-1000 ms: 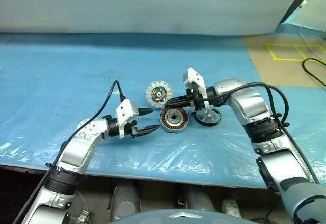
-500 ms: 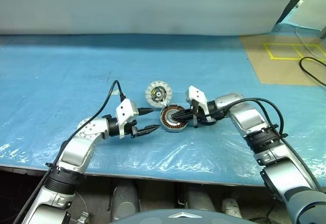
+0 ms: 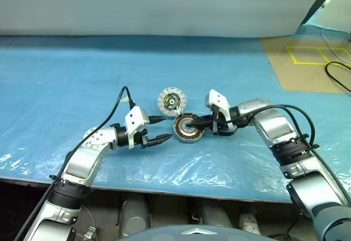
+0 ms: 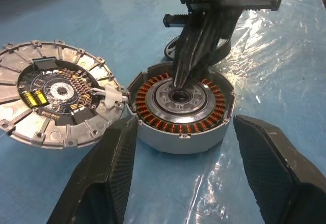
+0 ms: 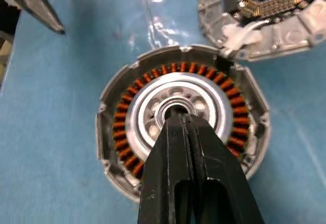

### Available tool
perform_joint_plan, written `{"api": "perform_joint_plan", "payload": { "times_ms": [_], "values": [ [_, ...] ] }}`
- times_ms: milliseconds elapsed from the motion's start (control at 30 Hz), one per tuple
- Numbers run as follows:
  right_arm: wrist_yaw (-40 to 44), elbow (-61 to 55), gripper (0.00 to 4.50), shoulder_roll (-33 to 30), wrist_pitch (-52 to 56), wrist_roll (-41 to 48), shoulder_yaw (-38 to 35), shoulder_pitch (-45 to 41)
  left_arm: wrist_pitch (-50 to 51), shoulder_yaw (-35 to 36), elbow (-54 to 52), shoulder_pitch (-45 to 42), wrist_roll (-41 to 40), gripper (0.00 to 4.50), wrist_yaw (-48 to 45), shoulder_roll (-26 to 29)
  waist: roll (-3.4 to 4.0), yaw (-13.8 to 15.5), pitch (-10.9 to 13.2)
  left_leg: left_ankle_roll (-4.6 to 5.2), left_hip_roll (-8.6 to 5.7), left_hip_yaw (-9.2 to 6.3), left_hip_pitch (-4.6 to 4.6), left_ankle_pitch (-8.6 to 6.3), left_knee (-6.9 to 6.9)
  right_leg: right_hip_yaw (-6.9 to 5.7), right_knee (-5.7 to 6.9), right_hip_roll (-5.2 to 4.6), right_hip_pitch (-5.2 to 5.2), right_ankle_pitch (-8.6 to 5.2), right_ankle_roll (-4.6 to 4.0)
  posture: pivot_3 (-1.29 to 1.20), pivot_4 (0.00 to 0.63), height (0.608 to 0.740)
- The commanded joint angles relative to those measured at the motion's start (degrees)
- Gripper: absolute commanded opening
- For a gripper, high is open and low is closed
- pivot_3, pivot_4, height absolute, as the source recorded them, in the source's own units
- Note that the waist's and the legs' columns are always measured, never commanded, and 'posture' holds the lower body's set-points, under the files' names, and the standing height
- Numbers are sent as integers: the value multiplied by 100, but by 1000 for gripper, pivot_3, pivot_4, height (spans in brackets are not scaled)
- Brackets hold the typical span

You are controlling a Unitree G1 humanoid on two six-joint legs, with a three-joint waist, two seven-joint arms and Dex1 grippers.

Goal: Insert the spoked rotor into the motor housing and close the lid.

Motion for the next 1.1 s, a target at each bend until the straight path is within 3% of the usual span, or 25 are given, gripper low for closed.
{"api": "perform_joint_plan", "payload": {
  "times_ms": [33,333,500,600,767,1100],
  "values": [
    [16,-245,50,53,13,41,6,24,-70,42,-103,-29,-71,3143,0,-10,0,-14,0,2,3,0,3,-1,0,0,3,3,0,0,0,0,150,740],
    [97,-640,50,-103,144,331,-390,-386,-39,74,-143,-13,-95,3143,-16,29,1,11,1,5,0,0,0,-2,0,0,3,0,-1,0,0,0,150,740],
    [630,-647,50,-773,-303,153,-379,-635,-1,55,-196,-10,-164,3143,15,-46,1,45,0,5,2,0,-2,-2,-2,-1,2,2,0,0,0,0,150,740],
    [953,-235,657,-1194,-1115,-264,-169,-653,-7,14,-215,24,-156,3143,31,-66,0,43,0,9,-1,0,-4,-5,-1,-1,-1,-3,1,0,0,0,150,740],
    [1265,392,2267,-1350,-1974,-726,96,-880,-3,0,-234,56,-160,3143,26,-69,0,-7,1,14,3,0,0,-7,1,-1,4,2,0,0,0,0,150,740],
    [1724,2408,2267,-1013,-3077,-1425,422,-1914,-2,-46,-337,161,-129,3143,109,-93,0,-76,1,35,2,0,-8,0,13,-1,13,0,-4,0,-2,0,150,740]
  ]
}}
